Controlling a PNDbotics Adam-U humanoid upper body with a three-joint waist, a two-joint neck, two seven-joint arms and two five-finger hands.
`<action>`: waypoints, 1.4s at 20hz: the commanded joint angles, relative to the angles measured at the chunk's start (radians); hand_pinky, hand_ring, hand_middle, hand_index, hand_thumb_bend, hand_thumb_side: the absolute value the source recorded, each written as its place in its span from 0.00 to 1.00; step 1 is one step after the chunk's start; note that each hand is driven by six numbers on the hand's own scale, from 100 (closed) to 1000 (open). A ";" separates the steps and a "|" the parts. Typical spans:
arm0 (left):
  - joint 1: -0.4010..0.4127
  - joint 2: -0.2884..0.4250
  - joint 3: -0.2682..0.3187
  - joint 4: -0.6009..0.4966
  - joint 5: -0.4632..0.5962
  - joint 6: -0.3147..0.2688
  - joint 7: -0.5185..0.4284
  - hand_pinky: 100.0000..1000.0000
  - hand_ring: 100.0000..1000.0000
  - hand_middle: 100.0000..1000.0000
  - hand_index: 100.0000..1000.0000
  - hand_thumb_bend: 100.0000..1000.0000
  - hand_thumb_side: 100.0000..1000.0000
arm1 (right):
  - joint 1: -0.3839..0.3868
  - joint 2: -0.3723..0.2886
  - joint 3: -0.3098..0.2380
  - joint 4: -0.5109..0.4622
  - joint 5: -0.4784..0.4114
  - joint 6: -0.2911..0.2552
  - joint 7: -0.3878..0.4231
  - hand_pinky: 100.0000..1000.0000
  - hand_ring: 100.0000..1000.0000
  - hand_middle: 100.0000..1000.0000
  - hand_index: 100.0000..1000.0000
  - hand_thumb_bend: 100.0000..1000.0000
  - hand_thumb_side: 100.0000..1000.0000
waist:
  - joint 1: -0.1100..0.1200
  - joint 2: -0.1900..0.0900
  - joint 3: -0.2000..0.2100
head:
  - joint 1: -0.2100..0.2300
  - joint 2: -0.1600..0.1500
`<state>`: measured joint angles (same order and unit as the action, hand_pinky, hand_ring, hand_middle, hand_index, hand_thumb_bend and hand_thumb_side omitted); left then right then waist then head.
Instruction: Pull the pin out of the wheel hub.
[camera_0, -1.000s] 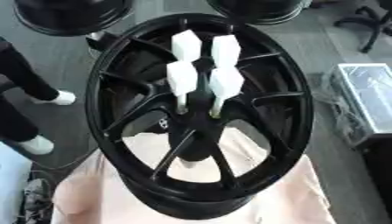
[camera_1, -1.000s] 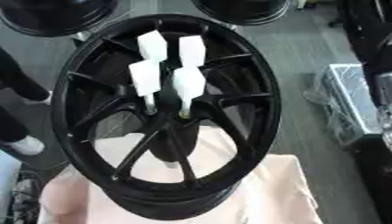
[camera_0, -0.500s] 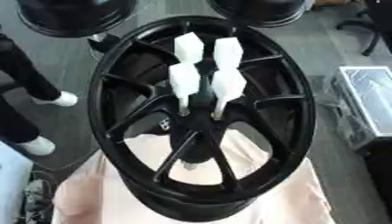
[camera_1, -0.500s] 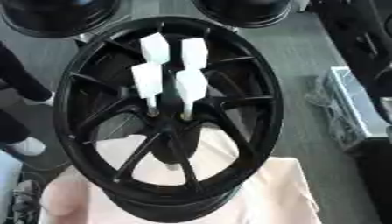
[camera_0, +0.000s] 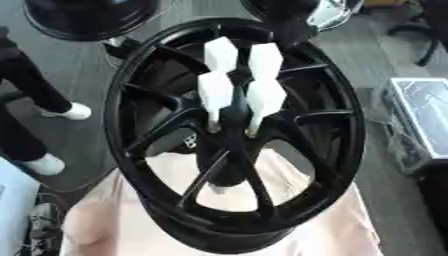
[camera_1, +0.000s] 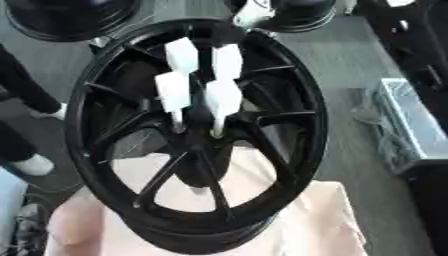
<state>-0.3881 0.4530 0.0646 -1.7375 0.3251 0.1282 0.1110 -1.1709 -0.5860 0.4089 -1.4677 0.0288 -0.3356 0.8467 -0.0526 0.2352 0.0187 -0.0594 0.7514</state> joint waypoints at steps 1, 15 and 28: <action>-0.012 0.028 0.007 -0.011 -0.001 0.000 -0.001 0.68 0.80 0.76 0.80 0.00 0.61 | -0.004 -0.016 0.002 0.020 0.053 -0.062 0.060 0.83 0.72 0.71 0.86 0.57 0.28 | 0.004 -0.013 0.003 | 0.003 -0.015; -0.017 0.023 0.011 -0.011 0.003 0.000 -0.001 0.69 0.80 0.76 0.80 0.00 0.61 | 0.033 0.030 0.004 0.150 0.177 -0.106 0.060 0.81 0.67 0.65 0.81 0.47 0.15 | 0.009 -0.005 0.012 | -0.009 -0.013; -0.018 0.025 0.006 -0.009 0.002 0.002 -0.006 0.69 0.80 0.76 0.80 0.00 0.61 | 0.053 0.018 -0.008 0.176 0.192 -0.084 0.060 0.79 0.66 0.64 0.80 0.43 0.10 | 0.012 0.000 0.010 | -0.008 -0.018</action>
<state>-0.3901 0.4533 0.0647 -1.7370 0.3252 0.1307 0.1081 -1.1018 -0.5425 0.4160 -1.2913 0.2163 -0.3489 0.8334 -0.0461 0.2498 0.0289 -0.0644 0.7446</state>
